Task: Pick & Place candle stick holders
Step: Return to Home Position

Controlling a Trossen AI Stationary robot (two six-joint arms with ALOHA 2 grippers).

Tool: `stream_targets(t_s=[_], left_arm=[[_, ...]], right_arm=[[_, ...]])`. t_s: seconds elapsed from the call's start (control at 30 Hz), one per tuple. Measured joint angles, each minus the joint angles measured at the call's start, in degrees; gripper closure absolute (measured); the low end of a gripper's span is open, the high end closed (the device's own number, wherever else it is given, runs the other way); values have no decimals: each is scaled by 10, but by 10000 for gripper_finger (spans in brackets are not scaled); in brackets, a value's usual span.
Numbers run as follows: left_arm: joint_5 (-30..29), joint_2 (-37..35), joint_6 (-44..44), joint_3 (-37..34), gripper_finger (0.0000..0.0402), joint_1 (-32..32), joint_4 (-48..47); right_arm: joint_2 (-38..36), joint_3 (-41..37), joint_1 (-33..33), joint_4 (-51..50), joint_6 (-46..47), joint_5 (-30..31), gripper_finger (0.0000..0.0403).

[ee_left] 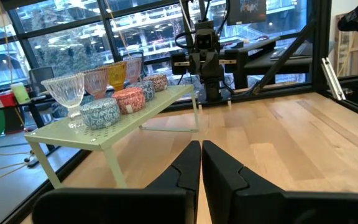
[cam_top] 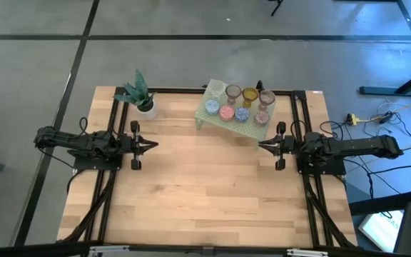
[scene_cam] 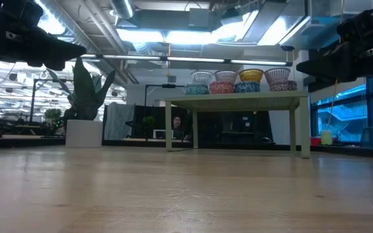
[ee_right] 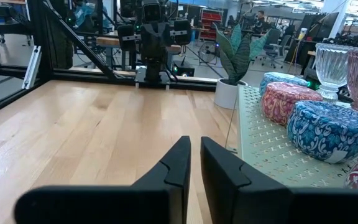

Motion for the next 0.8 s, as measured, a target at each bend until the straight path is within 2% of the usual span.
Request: stream_targets(t_s=[0.8], left_arm=[[0,0,0,0,393,0,0]], right_arm=[[0,0,0,0,0,0,361]])
